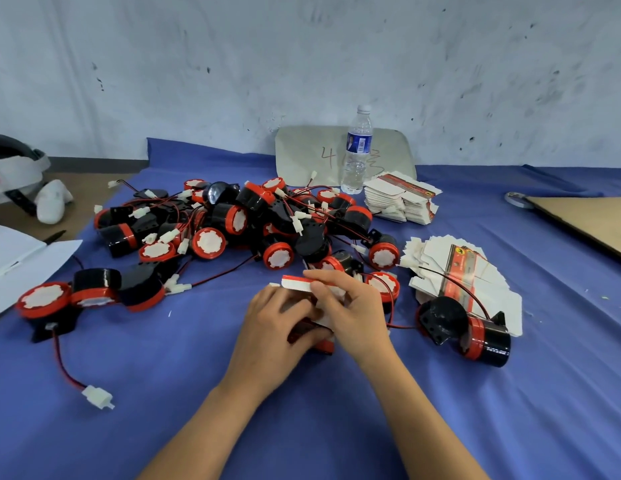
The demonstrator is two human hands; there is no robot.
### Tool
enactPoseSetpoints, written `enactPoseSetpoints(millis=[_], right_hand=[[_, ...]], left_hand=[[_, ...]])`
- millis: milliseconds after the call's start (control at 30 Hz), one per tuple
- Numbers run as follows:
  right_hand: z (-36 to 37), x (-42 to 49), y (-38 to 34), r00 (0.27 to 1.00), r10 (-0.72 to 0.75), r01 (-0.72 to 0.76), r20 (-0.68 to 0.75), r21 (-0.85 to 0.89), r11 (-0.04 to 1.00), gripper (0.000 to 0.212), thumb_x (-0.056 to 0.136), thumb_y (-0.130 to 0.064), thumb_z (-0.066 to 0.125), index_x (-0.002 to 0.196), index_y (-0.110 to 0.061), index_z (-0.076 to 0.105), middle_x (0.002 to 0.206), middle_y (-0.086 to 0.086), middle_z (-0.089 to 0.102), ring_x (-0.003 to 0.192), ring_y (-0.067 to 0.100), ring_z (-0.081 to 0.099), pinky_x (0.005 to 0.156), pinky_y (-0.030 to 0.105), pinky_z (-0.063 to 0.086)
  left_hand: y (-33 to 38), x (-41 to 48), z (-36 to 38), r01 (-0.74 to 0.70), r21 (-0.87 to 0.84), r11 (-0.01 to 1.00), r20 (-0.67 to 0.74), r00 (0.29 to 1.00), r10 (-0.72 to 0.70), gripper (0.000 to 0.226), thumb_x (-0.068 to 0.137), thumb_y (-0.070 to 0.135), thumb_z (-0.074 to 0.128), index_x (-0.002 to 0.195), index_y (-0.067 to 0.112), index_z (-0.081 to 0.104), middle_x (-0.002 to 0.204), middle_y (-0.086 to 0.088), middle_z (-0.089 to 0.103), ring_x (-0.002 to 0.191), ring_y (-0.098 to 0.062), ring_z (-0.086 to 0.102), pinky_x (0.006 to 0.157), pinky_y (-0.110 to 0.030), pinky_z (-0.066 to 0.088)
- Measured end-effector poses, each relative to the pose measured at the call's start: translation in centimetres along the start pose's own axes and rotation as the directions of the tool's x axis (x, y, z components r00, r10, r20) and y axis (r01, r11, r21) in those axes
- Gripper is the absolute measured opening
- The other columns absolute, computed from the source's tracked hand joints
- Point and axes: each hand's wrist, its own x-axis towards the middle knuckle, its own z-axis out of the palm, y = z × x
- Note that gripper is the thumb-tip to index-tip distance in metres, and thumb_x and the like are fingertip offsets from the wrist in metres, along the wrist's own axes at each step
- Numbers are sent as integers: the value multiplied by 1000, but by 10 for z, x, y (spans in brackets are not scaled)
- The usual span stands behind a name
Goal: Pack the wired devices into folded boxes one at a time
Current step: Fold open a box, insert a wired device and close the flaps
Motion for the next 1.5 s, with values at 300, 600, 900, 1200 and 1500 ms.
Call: enactPoseSetpoints(millis=[300, 600, 900, 1200, 1500], right_hand=[[-4, 0, 5, 999, 44, -42, 20, -93, 995, 17, 88, -9, 69, 97, -22, 73, 91, -19, 68, 89, -5, 63, 80, 11, 48], [-11, 0, 13, 980, 103, -75, 170, -164, 984, 17, 82, -3, 73, 93, -16, 72, 102, -17, 67, 100, -19, 54, 89, 5, 40], [-16, 2, 13, 965, 86, -28, 247, -227, 973, 22, 82, -16, 75, 104, -17, 75, 118, -13, 66, 125, -3, 46, 118, 34, 24], [-24, 2, 15, 909, 112, 33, 402, -335, 942, 38, 92, -16, 64, 128, -27, 61, 141, -15, 49, 144, -2, 11, 120, 33, 21], [-23, -17, 18, 896, -23, 300, 443, -568, 767, 42, 100, -19, 51, 139, -34, 49, 155, -17, 27, 149, 10, -1, 118, 35, 22]], left_hand=[[2, -2, 2, 98, -132, 986, -133, 984, -115, 14, 78, 6, 78, 85, 15, 70, 96, 9, 57, 87, -6, 56, 77, -15, 47], [-2, -1, 3, 297, -367, 882, -204, 899, -388, 36, 75, 11, 82, 84, 20, 48, 90, 4, 50, 88, -6, 53, 73, -18, 48], [-2, 2, -1, 346, -468, 813, -99, 894, -438, 22, 86, -2, 65, 88, 19, 62, 99, 0, 56, 96, 2, 57, 80, -8, 45], [-4, 3, -1, 342, -450, 825, -101, 898, -427, 27, 84, -12, 58, 75, 14, 61, 104, 0, 57, 98, 1, 56, 79, -7, 45], [-13, 1, 3, 341, -419, 841, -96, 905, -414, 27, 80, -15, 61, 74, 11, 60, 110, 2, 60, 104, -1, 57, 78, -11, 50]])
